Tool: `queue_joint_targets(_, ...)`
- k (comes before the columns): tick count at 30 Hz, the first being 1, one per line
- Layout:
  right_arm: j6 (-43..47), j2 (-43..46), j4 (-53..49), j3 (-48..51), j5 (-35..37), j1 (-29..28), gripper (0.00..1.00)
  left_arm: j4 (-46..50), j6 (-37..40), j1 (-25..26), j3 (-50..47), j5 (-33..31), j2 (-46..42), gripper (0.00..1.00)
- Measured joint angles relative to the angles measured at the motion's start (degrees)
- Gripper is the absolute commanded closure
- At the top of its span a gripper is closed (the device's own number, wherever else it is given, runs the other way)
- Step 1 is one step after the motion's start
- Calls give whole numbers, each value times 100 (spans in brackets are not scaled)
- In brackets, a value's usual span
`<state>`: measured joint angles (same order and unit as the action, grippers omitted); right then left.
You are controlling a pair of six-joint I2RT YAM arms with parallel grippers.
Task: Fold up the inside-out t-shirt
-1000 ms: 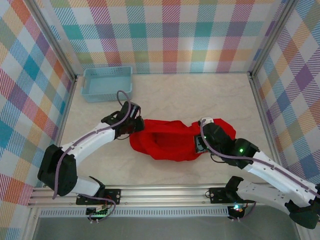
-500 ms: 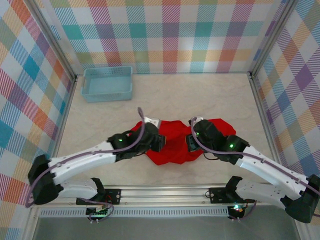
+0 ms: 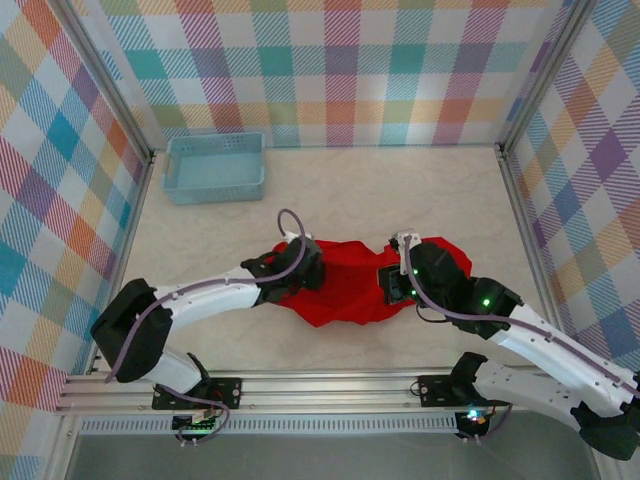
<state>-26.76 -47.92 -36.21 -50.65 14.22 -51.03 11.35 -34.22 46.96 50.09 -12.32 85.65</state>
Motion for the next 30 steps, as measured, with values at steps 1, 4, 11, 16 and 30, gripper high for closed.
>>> queue_joint_targets(1,0,0,2,2,-7,0,100,-28,-11,-155,2,-42,83,61)
queue_joint_targets(4,-22,-44,59,90,-92,0,100,-74,-9,-446,59,-136,374,62)
queue_joint_targets(11,-114,-306,225,332,-219,-4,100,70,81,-466,378,-181,793,71)
queue_joint_targets(16,-114,-380,389,334,-286,-11,100,140,256,-122,487,-404,791,70)
queue_joint_targets(30,-52,-125,614,337,-315,-411,100,205,358,737,636,-723,708,68)
